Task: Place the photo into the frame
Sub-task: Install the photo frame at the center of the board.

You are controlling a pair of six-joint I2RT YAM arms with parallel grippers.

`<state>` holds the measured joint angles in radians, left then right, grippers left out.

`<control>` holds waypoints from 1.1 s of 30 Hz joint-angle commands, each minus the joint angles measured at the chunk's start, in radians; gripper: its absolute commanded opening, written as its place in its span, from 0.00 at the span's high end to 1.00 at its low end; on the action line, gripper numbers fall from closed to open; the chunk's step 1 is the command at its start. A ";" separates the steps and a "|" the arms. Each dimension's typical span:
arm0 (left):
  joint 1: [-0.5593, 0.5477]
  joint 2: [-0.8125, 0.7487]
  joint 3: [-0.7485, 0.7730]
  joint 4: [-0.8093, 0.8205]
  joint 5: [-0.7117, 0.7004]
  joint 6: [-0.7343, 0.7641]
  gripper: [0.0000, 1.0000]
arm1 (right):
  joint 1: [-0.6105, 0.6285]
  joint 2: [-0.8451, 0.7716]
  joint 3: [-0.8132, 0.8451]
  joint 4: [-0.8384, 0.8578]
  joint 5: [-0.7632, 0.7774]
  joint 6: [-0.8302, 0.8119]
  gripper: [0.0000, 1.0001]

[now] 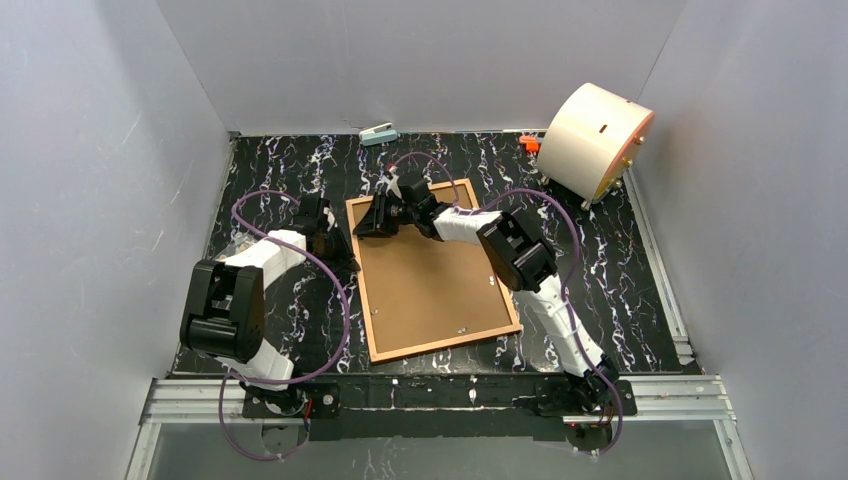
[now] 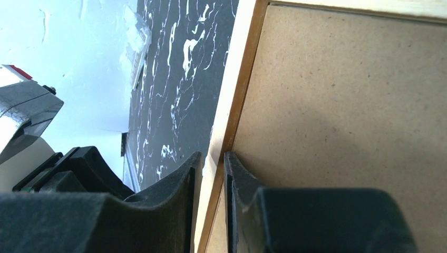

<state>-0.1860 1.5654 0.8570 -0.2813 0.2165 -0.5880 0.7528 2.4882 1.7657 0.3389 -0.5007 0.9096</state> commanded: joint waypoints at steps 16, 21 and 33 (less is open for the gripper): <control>0.003 0.024 0.014 -0.078 -0.077 0.043 0.89 | 0.008 0.024 0.103 -0.295 -0.042 -0.192 0.75; 0.003 0.036 0.025 -0.078 -0.079 0.042 0.90 | 0.008 0.050 0.150 -0.337 -0.109 -0.225 0.75; 0.004 0.033 0.022 -0.080 -0.087 0.040 0.90 | 0.009 0.072 0.194 -0.375 -0.155 -0.237 0.73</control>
<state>-0.1864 1.5795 0.8814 -0.3141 0.2100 -0.5758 0.7494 2.5164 1.9305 0.0650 -0.5732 0.6971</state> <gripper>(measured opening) 0.106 0.272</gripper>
